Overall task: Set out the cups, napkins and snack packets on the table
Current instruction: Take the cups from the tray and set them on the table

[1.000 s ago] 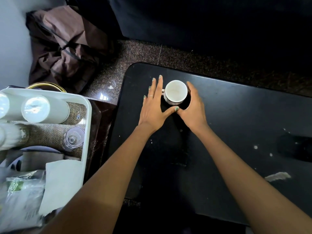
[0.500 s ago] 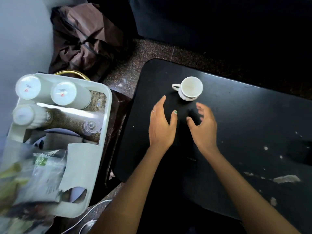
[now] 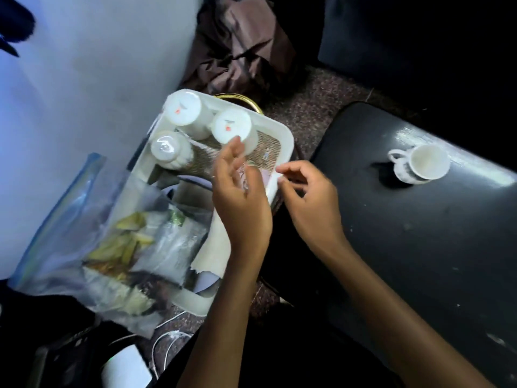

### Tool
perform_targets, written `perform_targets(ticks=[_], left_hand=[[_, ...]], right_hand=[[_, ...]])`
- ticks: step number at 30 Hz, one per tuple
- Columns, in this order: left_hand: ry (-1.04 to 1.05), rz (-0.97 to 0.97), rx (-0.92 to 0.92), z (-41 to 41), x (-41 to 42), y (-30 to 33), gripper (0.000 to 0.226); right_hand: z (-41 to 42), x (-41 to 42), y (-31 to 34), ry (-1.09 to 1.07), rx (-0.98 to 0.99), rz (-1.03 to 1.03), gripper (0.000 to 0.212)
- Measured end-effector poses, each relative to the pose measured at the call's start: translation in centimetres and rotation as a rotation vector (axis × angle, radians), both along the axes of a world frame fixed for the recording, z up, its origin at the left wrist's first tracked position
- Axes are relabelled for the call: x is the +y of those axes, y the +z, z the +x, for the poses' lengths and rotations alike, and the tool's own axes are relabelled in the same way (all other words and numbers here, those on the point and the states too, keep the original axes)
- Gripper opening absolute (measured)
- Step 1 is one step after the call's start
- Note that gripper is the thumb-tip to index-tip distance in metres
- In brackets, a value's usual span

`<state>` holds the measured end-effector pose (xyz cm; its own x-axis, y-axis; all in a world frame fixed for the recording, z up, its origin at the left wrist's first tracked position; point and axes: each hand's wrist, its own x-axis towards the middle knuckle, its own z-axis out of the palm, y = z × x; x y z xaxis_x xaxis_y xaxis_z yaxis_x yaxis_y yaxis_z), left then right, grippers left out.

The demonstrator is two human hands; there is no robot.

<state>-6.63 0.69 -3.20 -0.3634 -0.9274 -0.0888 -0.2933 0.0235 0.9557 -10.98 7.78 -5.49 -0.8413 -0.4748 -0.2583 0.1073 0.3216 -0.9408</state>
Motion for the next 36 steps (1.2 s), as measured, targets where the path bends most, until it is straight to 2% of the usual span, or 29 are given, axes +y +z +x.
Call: perform_targets(ticks=[4, 8, 10, 15, 20, 25, 32, 36], left_hand=[[0.145, 0.064, -0.062, 1.2, -4.7, 0.3, 0.045], [0.284, 0.143, -0.131, 1.9, -7.7, -0.5, 0.054], [0.326, 0.168, -0.154, 2.0, -8.8, -1.1, 0.058], [0.364, 0.371, -0.200, 2.2, -11.0, -2.8, 0.063], [0.353, 0.483, -0.116, 2.0, -12.0, -3.4, 0.052], [0.362, 0.558, 0.002, 2.3, -12.3, -3.0, 0.051], [0.332, 0.563, 0.125, 3.0, -10.2, -0.8, 0.015], [0.337, 0.637, 0.138, 3.5, -8.6, 0.3, 0.041]], right_hand=[[1.1, -5.2, 0.3, 0.177, -0.047, 0.000, 0.019], [1.8, -9.8, -0.4, 0.307, -0.050, 0.026, 0.033], [1.7, -11.7, -1.1, 0.354, -0.051, 0.058, 0.040], [1.6, -14.6, -2.3, 0.442, -0.120, 0.038, 0.052], [1.8, -16.1, -2.7, 0.371, -0.233, -0.026, 0.055], [1.9, -15.6, -3.0, 0.307, -0.301, -0.029, 0.059], [1.8, -13.5, -1.2, 0.224, -0.290, -0.118, 0.051], [1.3, -10.7, 0.5, 0.175, -0.347, -0.148, 0.043]])
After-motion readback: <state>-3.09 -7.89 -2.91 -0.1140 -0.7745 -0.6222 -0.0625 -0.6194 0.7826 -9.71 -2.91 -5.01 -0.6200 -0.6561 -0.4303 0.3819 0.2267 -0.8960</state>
